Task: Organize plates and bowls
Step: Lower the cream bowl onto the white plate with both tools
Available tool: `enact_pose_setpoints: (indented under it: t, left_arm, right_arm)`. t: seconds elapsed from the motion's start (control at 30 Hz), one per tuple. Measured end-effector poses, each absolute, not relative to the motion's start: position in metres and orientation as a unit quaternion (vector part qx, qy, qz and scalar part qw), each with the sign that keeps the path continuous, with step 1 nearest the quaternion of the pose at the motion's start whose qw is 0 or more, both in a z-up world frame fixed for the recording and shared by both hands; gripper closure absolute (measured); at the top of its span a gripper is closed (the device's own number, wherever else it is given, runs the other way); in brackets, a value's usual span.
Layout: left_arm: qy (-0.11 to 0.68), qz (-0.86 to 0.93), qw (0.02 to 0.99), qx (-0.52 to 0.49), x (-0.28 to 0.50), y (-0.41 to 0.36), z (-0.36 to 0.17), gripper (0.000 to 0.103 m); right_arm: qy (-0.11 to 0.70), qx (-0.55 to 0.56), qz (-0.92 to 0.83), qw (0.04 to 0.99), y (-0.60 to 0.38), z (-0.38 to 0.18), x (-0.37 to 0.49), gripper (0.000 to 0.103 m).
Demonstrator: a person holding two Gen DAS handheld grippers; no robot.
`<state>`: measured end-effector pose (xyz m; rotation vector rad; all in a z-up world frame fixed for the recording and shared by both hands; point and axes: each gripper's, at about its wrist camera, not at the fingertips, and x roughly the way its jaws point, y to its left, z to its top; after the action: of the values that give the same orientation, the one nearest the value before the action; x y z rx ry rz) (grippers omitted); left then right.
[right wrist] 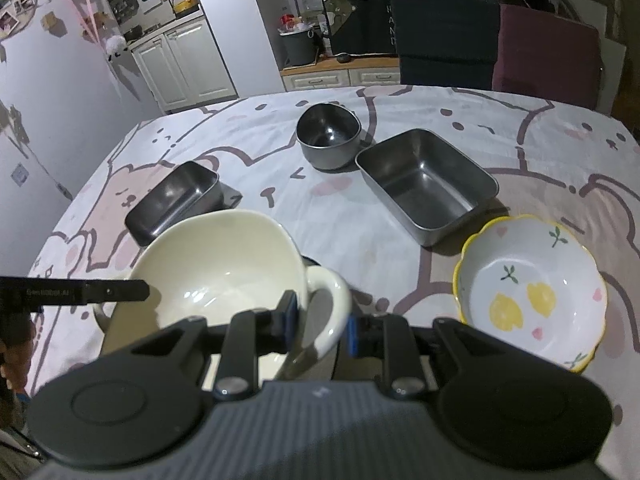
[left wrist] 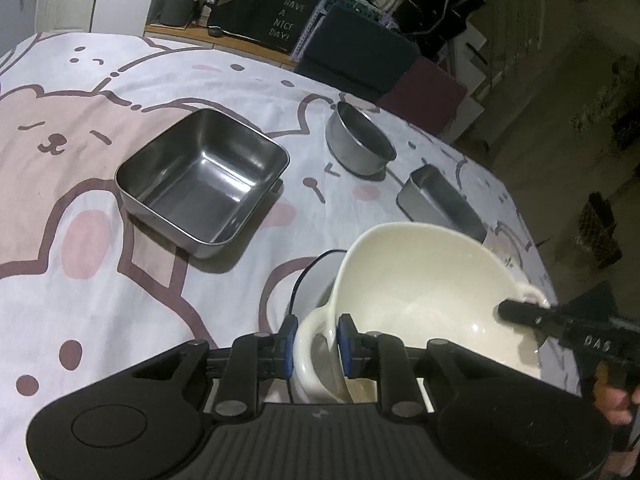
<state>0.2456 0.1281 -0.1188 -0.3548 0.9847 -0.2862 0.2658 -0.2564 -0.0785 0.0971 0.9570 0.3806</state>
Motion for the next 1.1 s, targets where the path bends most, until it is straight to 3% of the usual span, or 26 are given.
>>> enact_pose_setpoints:
  t: [0.33,0.43,0.5,0.7,1.1]
  left_arm:
    - [0.498,-0.131,0.847,-0.130,0.248,0.122,-0.135,0.077]
    - [0.490,-0.129,0.853,-0.123,0.248,0.121,-0.132,0.081]
    - [0.478,-0.130,0.858,-0.137,0.250,0.123,-0.129,0.099]
    - [0.472,-0.146,0.853,-0.169,0.251,0.126,-0.122,0.103]
    - [0.479,-0.136,0.857,-0.132,0.247,0.119,-0.117,0.103]
  right_arm:
    - [0.454,0.004,0.179,0.873,-0.240,-0.080,0.262,0.076]
    - [0.454,0.000,0.183,0.872,-0.236,-0.080,0.262,0.077]
    - [0.450,-0.003,0.180,0.875,-0.235,-0.079,0.262,0.077]
    - [0.447,0.000,0.180,0.876,-0.235,-0.078,0.262,0.078]
    - [0.460,0.002,0.181,0.869,-0.237,-0.083,0.265,0.077]
